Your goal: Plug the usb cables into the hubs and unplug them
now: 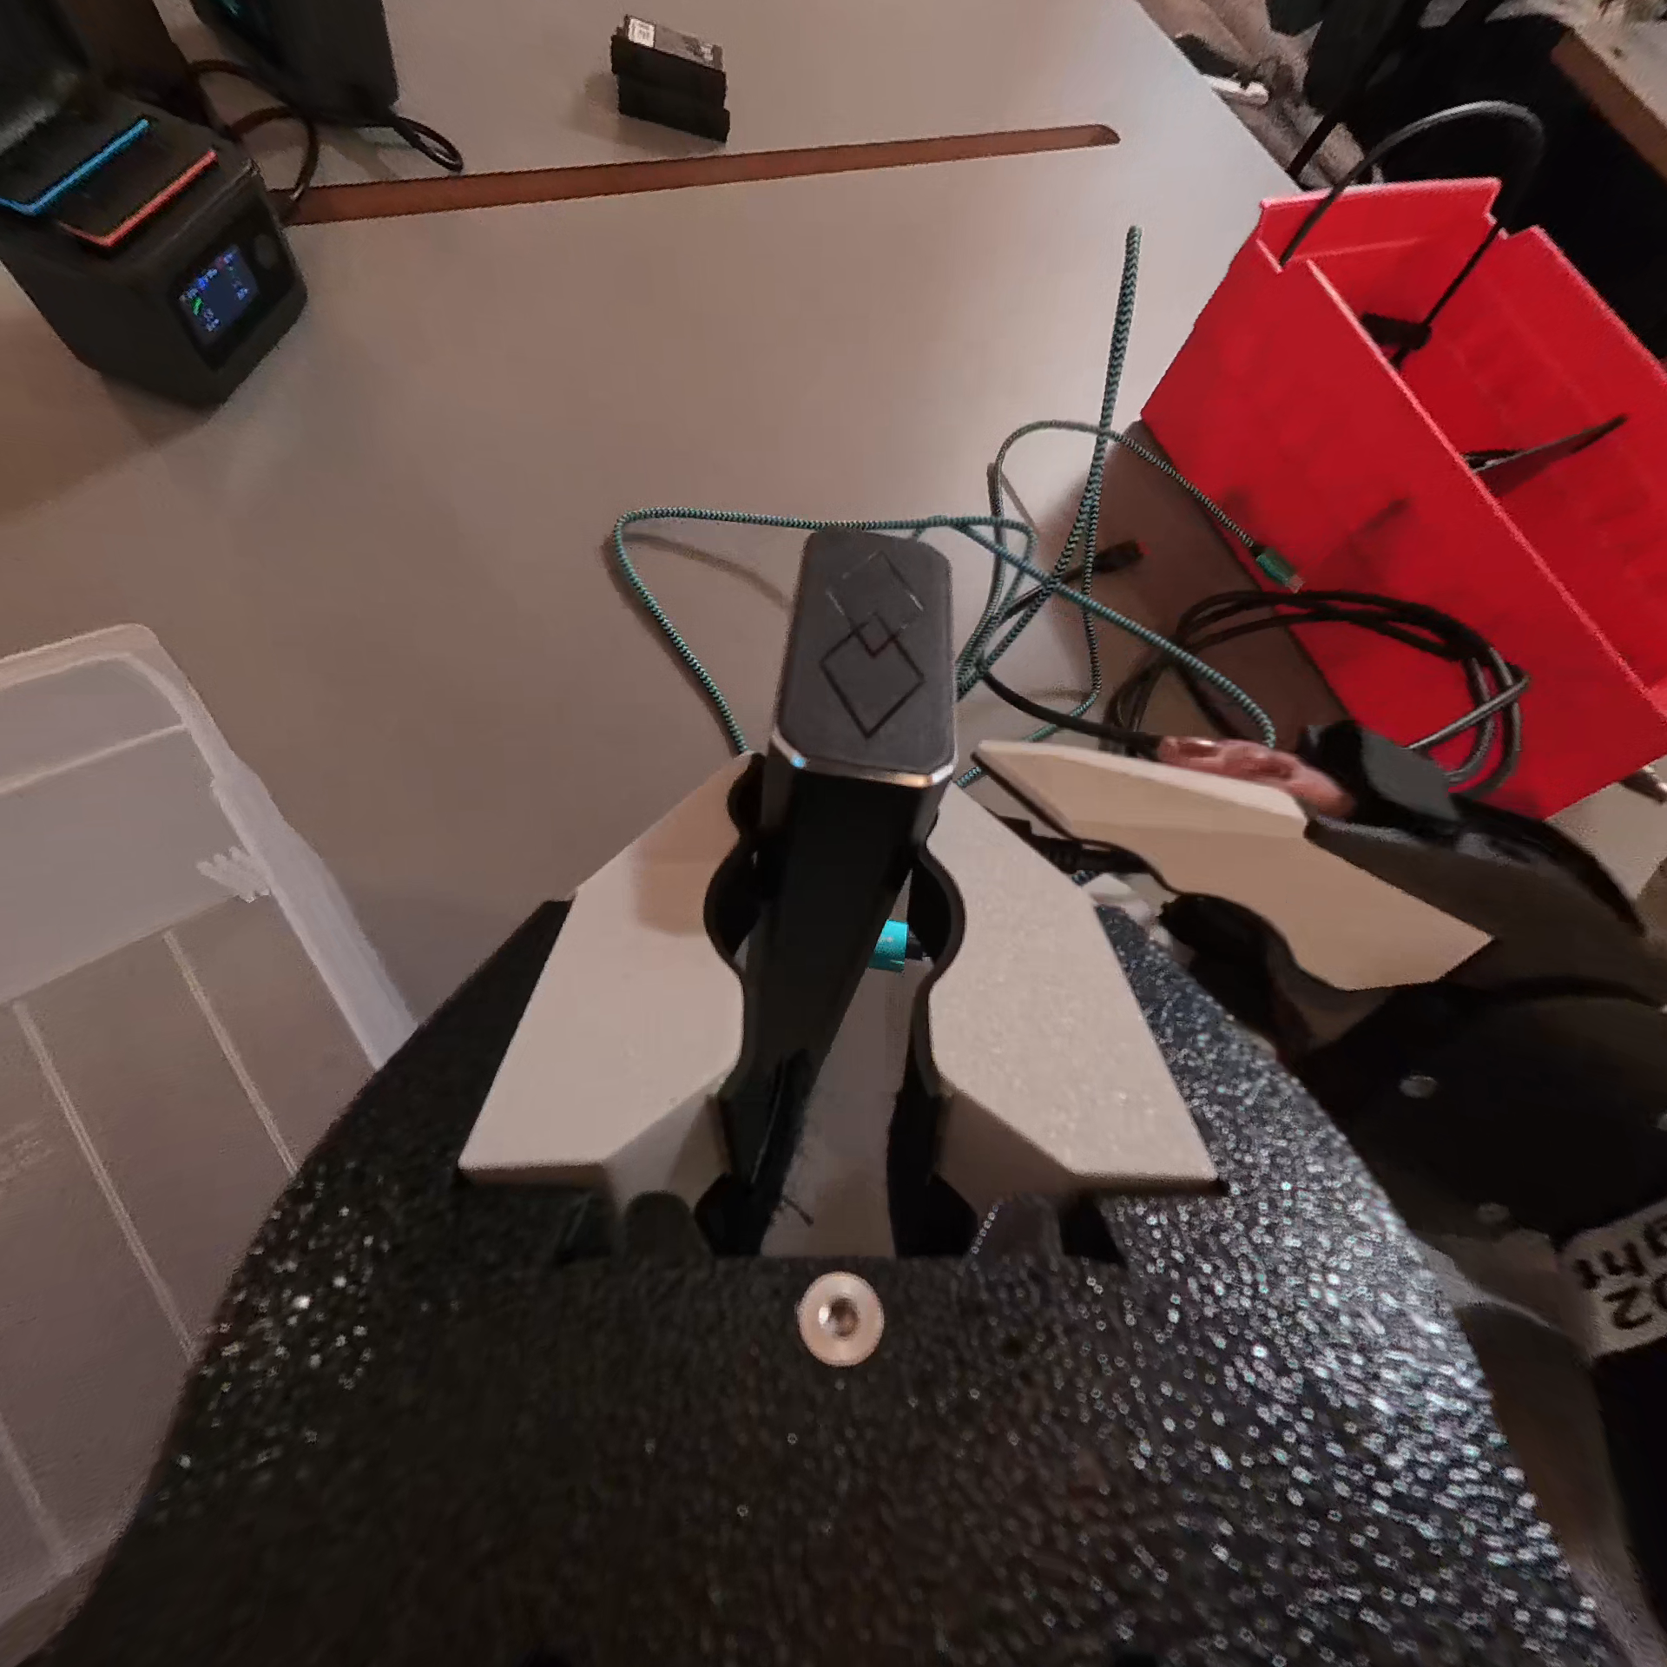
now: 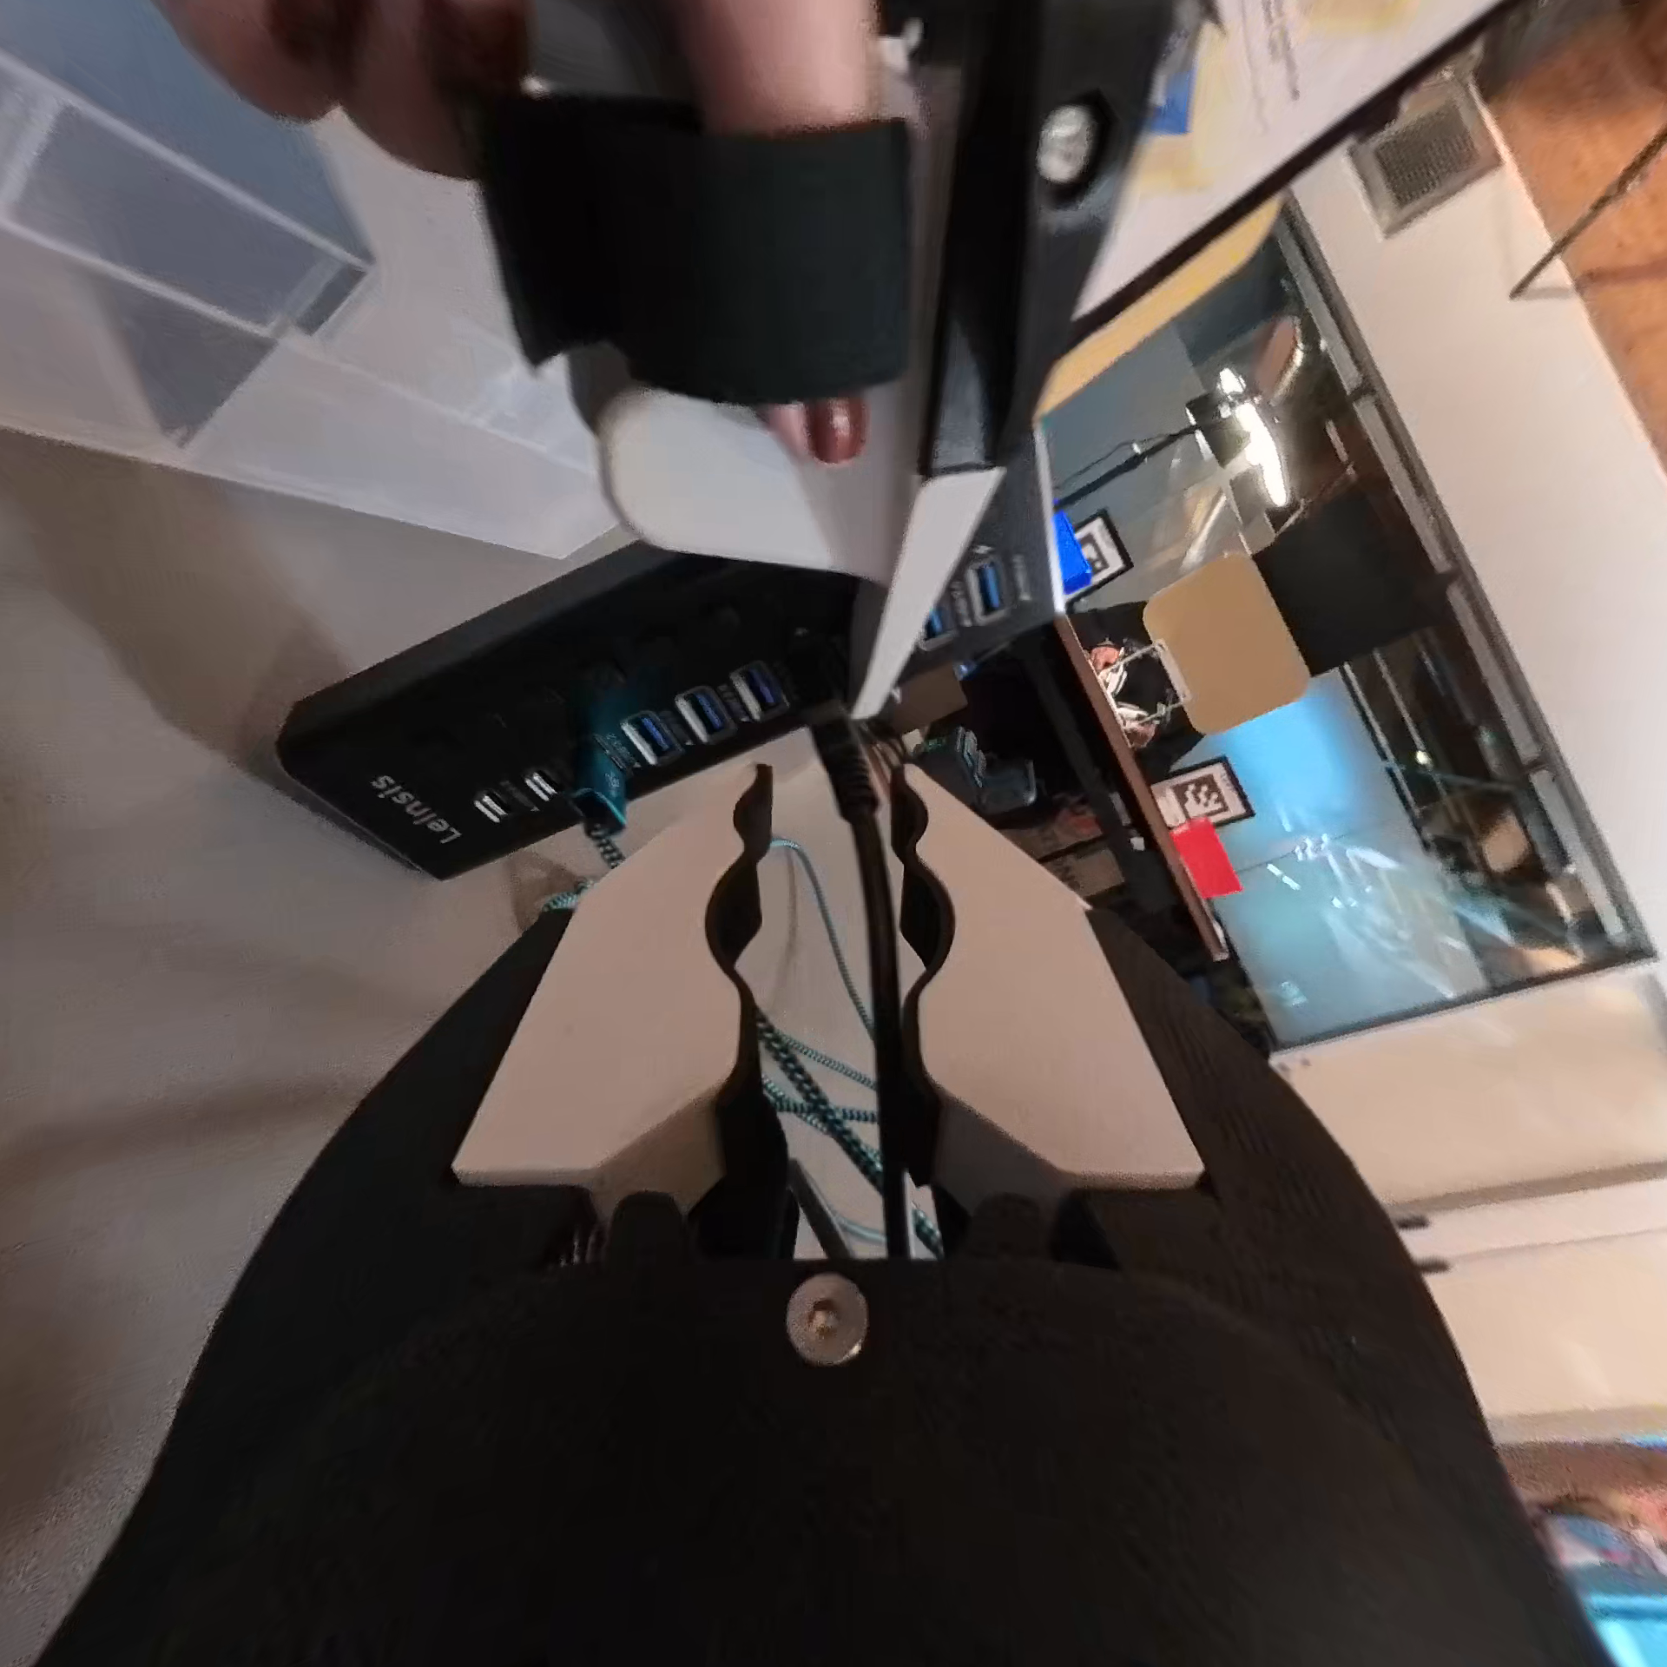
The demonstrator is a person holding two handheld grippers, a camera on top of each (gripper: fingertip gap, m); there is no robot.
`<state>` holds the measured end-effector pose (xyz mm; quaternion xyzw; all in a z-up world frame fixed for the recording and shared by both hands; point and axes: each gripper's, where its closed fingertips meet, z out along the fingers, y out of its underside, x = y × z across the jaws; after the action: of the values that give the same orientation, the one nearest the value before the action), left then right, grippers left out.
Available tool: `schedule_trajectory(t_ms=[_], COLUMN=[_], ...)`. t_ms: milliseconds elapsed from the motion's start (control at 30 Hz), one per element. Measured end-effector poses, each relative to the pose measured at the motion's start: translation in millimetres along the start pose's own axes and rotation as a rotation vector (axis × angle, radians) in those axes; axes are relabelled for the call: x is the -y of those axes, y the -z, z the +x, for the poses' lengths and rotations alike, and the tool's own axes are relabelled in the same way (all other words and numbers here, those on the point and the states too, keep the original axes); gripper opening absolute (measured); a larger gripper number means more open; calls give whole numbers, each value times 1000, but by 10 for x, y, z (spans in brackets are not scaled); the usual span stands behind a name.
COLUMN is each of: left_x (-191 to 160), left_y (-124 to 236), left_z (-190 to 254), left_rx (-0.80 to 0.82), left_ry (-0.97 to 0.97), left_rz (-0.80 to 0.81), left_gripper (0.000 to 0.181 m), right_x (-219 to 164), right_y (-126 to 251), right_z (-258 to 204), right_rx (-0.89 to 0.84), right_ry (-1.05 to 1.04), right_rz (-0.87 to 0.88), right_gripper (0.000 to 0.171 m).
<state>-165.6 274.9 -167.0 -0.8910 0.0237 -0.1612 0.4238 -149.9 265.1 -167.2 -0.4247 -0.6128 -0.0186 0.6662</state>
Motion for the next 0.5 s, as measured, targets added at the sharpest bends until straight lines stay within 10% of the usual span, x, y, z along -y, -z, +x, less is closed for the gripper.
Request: schedule_trajectory(t_ms=[333,500], left_x=[59,-167], left_y=[174,87], left_z=[327,138], left_rx=[-201,104], left_ry=[1,-288], left_rz=[133,22], left_gripper=[54,57], right_x=[-97,-217], right_y=[22,50], right_z=[63,72], right_rx=[-50,-21], right_ry=[-37,-129], right_rz=[46,48], right_gripper=[7,7])
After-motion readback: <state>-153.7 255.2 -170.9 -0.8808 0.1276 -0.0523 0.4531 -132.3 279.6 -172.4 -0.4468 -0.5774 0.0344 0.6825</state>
